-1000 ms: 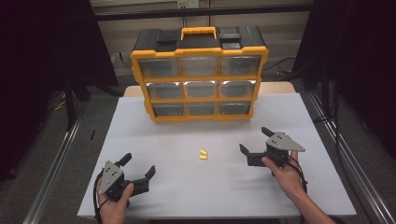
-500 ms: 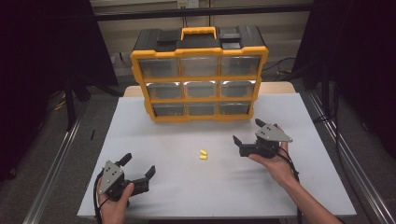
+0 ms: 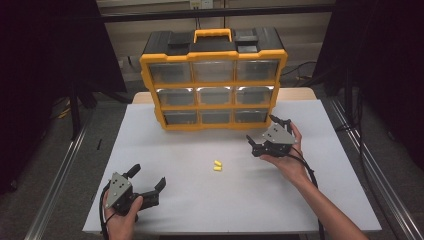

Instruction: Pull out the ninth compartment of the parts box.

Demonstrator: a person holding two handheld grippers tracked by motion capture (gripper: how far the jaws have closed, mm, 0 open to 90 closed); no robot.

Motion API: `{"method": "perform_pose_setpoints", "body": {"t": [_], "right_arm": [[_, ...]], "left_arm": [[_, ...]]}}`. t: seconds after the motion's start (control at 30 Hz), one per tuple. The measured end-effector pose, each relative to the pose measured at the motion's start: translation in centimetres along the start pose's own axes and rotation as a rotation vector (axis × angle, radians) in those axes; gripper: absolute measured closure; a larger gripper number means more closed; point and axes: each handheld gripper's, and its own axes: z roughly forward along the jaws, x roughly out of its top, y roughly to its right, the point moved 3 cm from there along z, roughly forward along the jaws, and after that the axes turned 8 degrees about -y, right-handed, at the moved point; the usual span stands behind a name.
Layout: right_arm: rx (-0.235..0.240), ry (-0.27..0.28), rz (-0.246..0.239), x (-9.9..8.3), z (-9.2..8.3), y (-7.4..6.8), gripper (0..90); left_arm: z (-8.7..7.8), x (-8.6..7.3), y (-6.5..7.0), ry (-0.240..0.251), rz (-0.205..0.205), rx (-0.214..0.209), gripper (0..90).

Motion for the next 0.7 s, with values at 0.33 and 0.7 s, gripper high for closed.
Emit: {"method": "perform_pose_setpoints", "body": {"t": [0.33,0.7], "right_arm": [[-0.106,-0.006,-0.211,0.2,1.7,0.7,5.7],[-0.235,-0.029,-0.469,-0.7,3.0,0.9,14.8]], "left_arm": [[0.0,0.0,0.0,0.002,-0.003,0.001,3.3],[-0.1,-0.1,-0.1,-0.001,-0.008,0.004,3.4]]}}
